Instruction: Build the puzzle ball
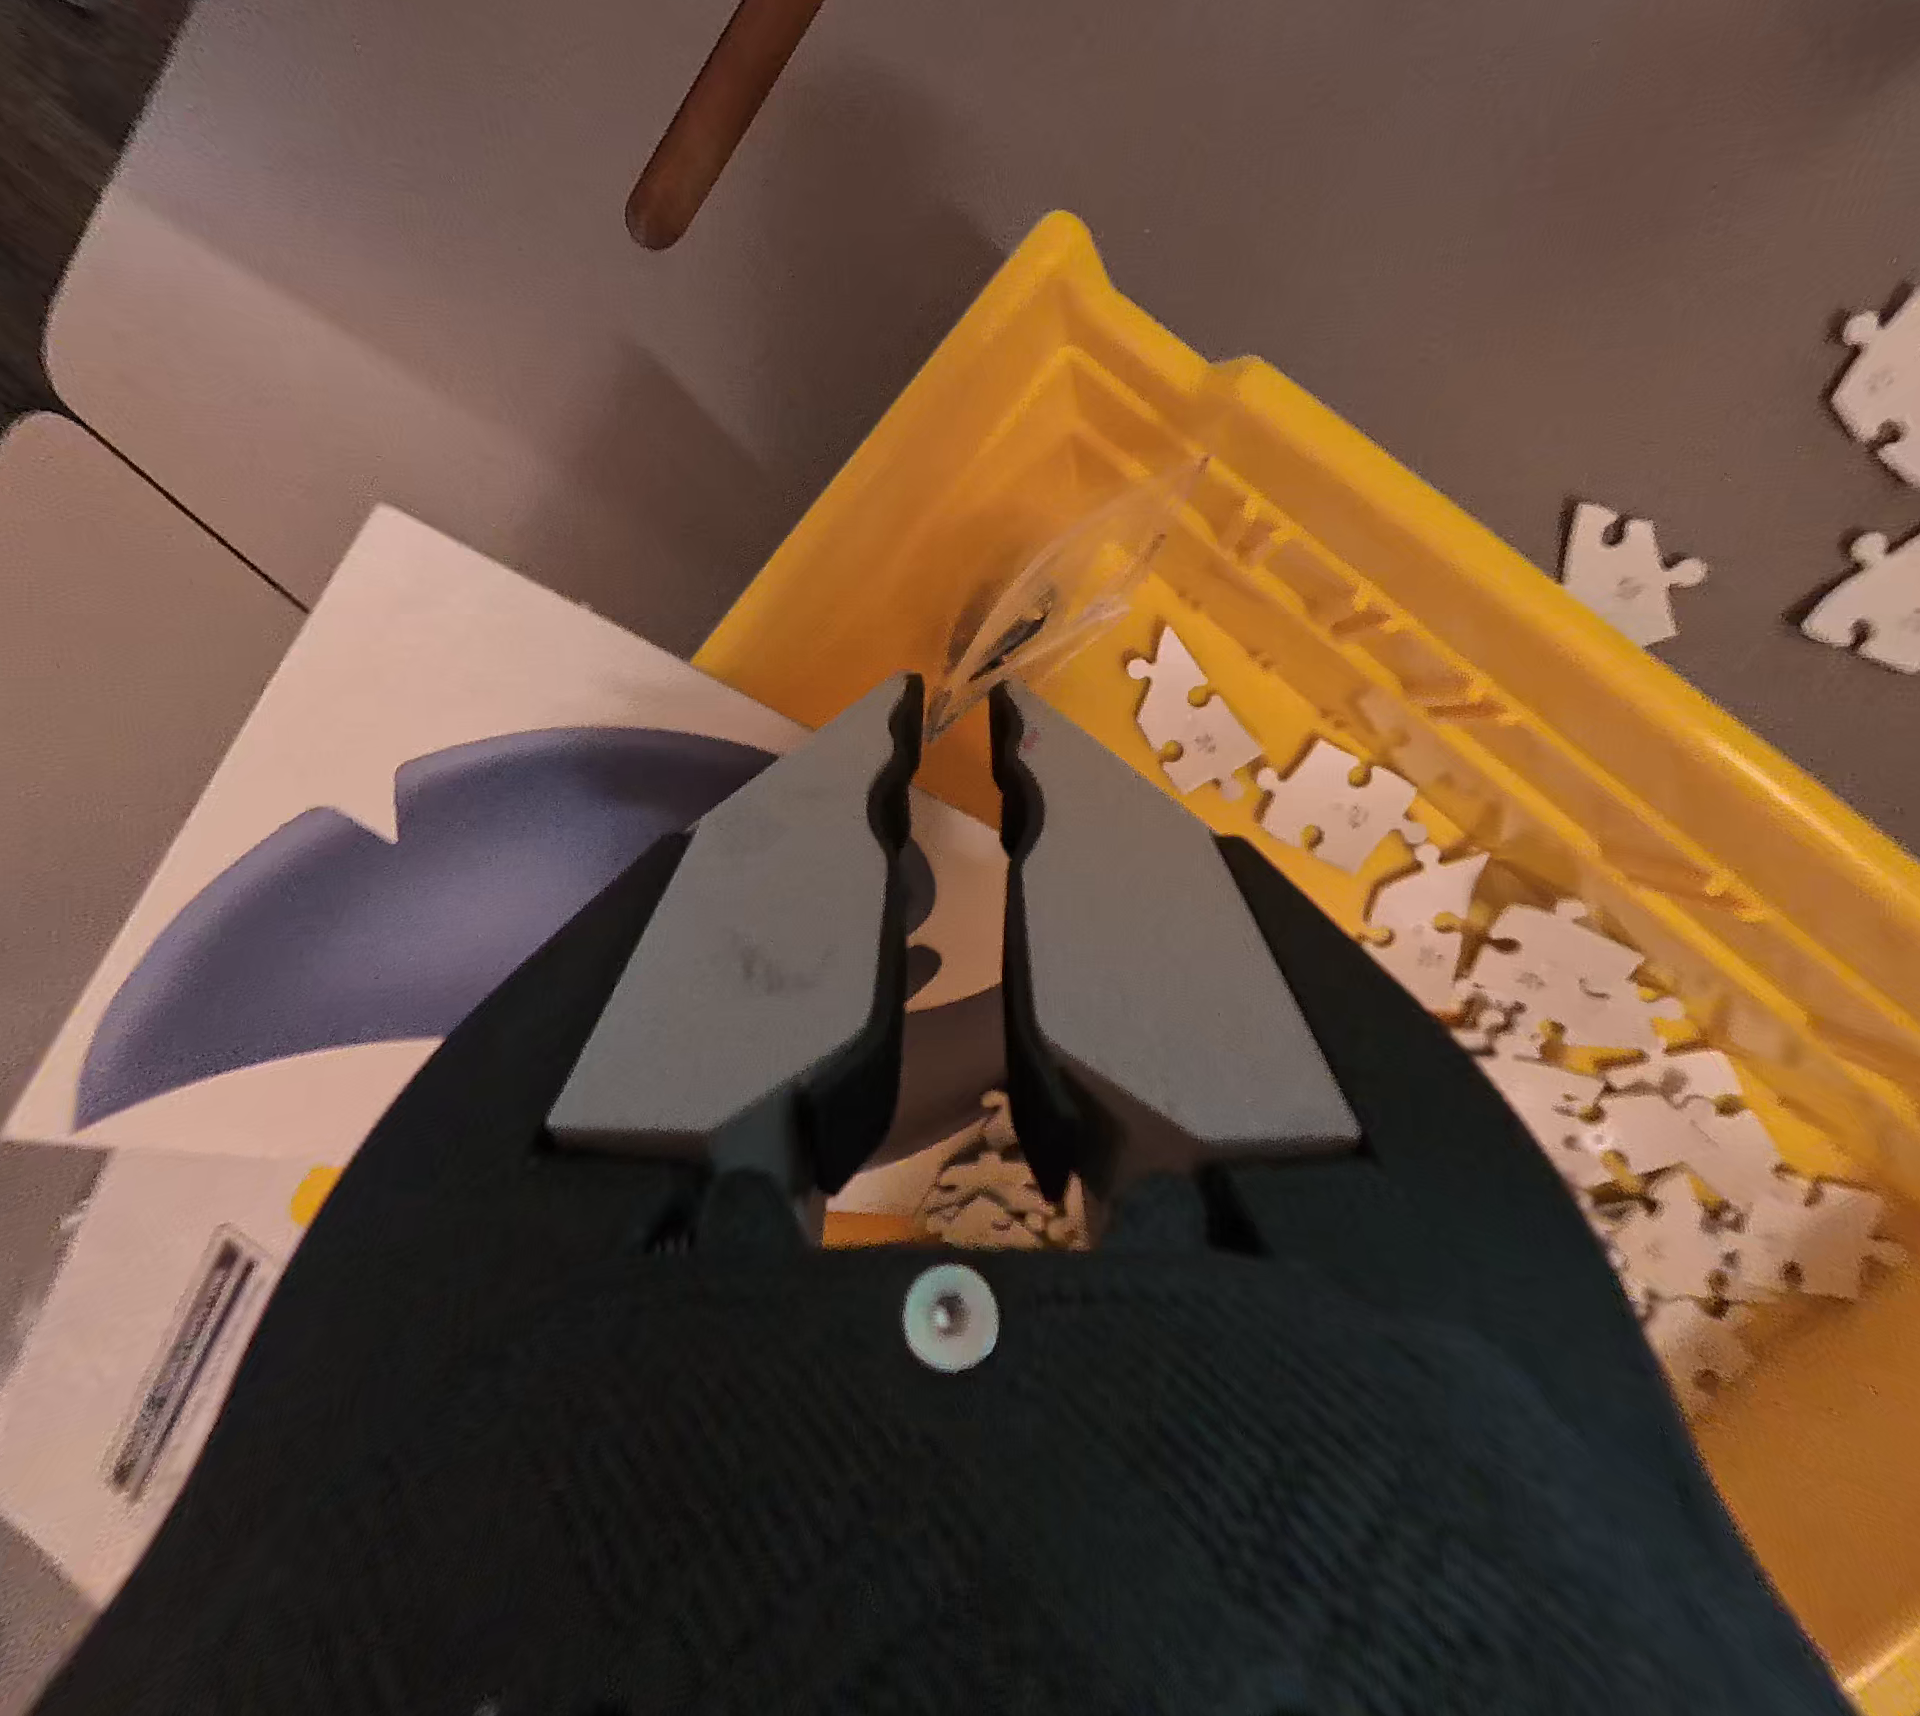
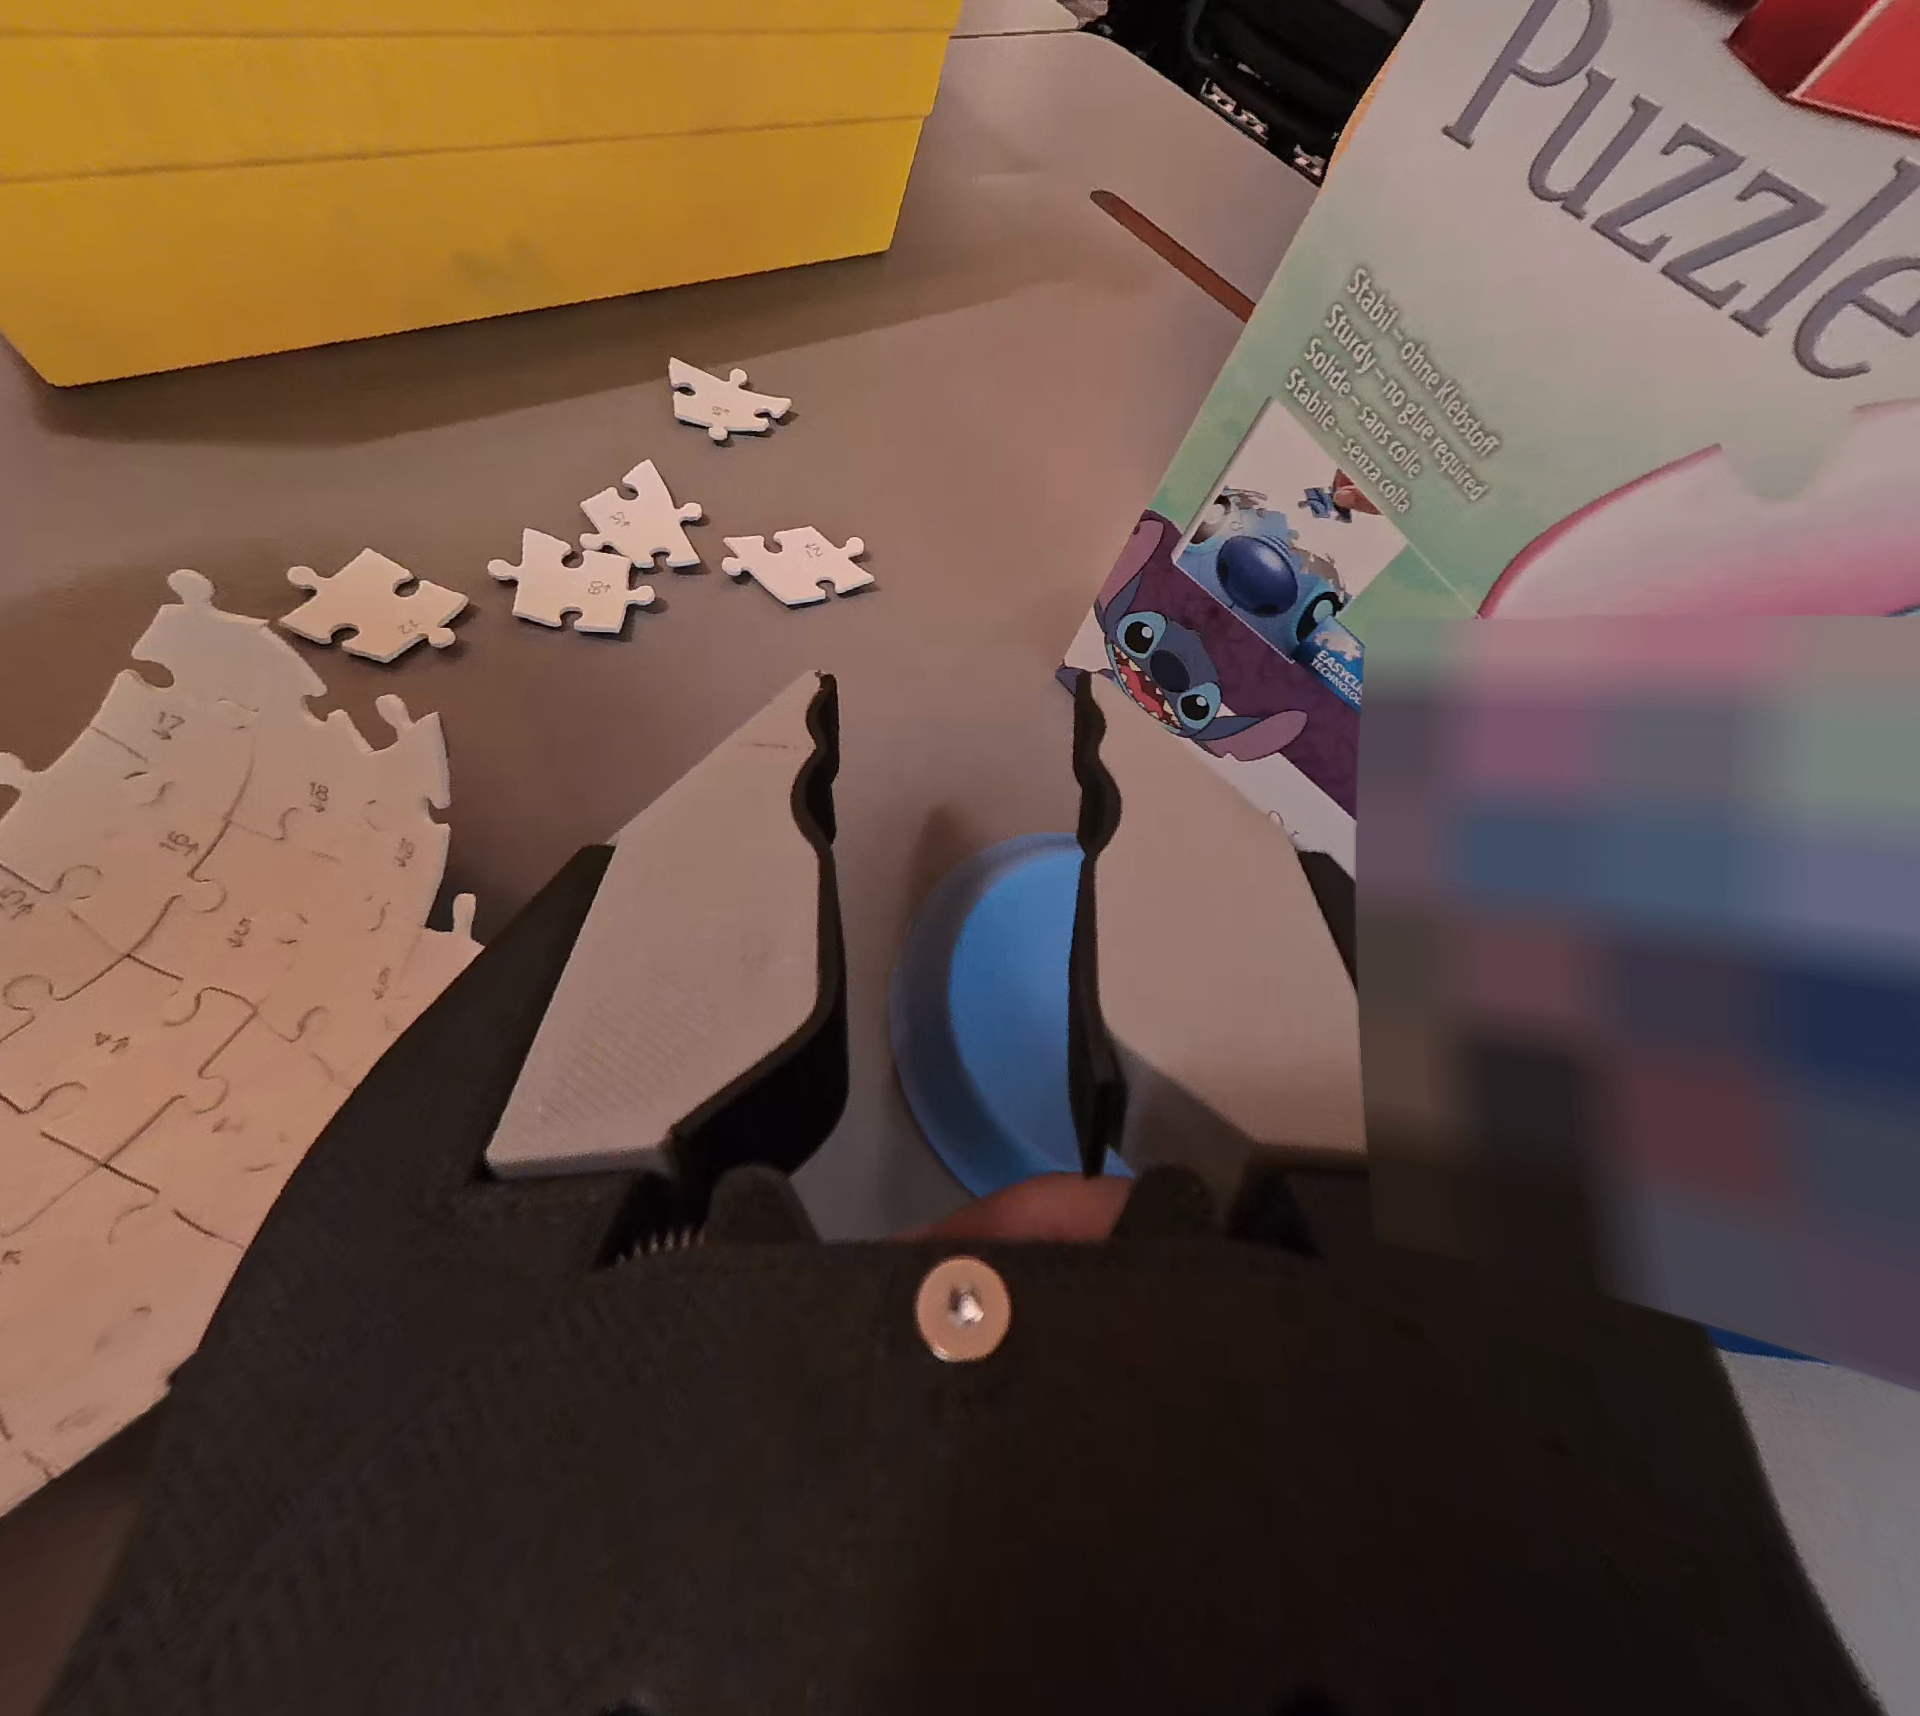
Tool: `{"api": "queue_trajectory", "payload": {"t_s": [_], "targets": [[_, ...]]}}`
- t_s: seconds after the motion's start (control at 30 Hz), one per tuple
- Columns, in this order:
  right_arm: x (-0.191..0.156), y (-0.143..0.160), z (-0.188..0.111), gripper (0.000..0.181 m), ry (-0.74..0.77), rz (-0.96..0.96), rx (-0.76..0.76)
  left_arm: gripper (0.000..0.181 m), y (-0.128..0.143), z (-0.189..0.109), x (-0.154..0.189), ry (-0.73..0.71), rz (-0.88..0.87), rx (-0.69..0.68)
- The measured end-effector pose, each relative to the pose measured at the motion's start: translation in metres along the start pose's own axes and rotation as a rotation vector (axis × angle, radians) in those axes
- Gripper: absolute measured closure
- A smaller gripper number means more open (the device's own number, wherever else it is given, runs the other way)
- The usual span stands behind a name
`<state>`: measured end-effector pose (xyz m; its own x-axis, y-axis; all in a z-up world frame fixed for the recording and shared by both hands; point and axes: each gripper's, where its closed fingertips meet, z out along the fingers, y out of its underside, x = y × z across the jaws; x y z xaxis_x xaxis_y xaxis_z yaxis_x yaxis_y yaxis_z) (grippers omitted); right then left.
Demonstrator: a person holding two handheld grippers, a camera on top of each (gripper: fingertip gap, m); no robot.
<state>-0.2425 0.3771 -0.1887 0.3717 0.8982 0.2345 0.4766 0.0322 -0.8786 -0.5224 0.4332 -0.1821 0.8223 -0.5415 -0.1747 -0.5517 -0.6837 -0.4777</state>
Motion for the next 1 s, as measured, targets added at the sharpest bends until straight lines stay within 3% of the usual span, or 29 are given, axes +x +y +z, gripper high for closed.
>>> {"api": "queue_trajectory", "payload": {"t_s": [0.23, 0.5, 0.83, 1.0], "targets": [[-0.001, 0.001, 0.001, 0.139, -0.006, -0.003, -0.007, 0.155, -0.005, 0.003, -0.002, 0.055, -0.104, 0.004], [-0.003, -0.001, -0.001, 0.138, -0.01, -0.007, 0.001, 0.126, -0.006, -0.023, -0.001, -0.004, -0.089, 0.062], [-0.003, -0.007, -0.004, 0.139, -0.007, -0.009, 0.021, 0.117, -0.007, -0.097, 0.004, -0.021, -0.169, 0.216], [-0.004, -0.004, -0.002, 0.138, -0.013, -0.004, 0.013, 0.116, 0.013, -0.12, 0.022, 0.007, -0.181, 0.245]]}}
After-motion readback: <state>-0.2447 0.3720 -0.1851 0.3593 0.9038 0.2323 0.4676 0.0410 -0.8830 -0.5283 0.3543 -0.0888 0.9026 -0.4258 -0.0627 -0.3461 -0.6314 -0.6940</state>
